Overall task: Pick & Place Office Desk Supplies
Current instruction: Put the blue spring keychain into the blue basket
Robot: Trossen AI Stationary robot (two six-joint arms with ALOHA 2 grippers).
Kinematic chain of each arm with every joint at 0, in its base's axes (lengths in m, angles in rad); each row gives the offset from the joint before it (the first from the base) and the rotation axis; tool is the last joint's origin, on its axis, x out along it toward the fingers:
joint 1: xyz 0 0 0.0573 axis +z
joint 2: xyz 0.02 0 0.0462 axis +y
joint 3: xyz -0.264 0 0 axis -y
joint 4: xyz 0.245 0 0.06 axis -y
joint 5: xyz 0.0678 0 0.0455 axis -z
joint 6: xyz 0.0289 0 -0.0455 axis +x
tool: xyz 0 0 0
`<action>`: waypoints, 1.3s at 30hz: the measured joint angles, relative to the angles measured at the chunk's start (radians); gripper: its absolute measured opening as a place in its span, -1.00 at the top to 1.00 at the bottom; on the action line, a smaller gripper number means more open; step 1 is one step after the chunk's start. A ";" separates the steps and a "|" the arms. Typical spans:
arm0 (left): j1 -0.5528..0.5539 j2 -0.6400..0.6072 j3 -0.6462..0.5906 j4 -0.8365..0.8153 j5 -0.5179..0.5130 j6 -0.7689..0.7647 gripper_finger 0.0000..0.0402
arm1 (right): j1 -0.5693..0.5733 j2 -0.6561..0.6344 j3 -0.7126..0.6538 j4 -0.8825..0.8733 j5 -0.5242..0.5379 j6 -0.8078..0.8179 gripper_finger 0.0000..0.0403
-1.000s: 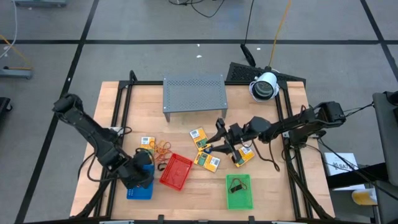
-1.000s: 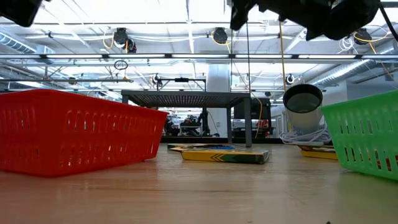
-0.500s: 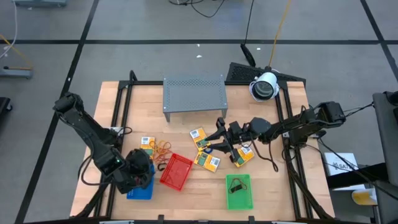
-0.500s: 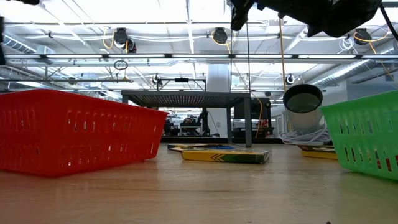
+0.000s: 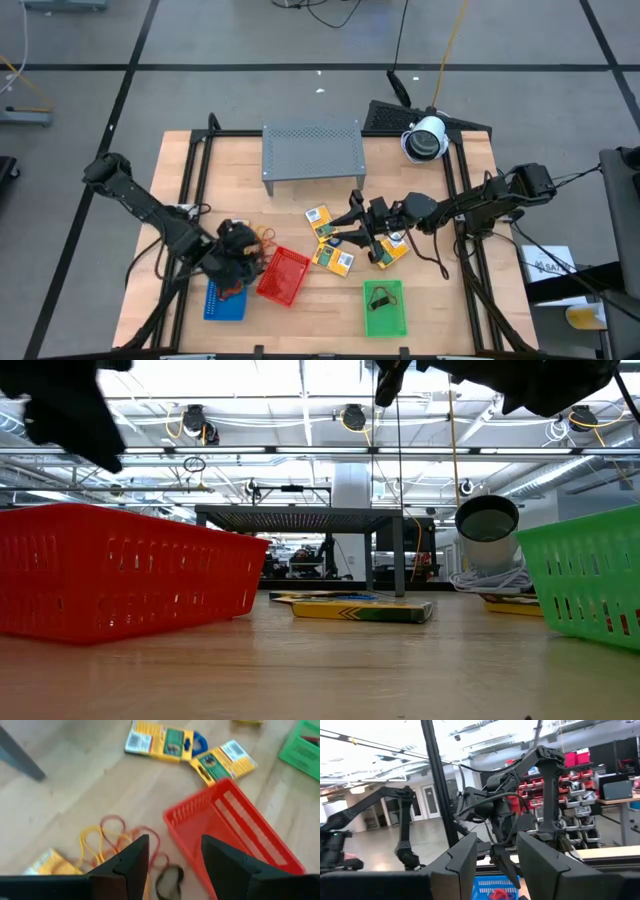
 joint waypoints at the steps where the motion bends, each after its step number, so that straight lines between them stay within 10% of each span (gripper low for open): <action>1: 0.021 0.000 0.000 0.015 0.000 0.034 0.06 | 0.000 0.000 0.000 -0.003 0.001 0.000 0.34; 16: 0.266 0.000 0.000 0.319 -0.039 0.463 0.06 | 0.064 0.000 0.021 -0.374 0.187 -0.263 0.34; 24: 0.345 0.000 0.000 0.343 0.005 0.497 0.06 | 0.064 0.000 0.196 -0.894 0.266 -0.405 0.34; 39: 0.418 0.000 0.000 0.465 0.082 0.593 0.06 | 0.044 0.000 0.202 -1.191 0.152 -0.514 0.34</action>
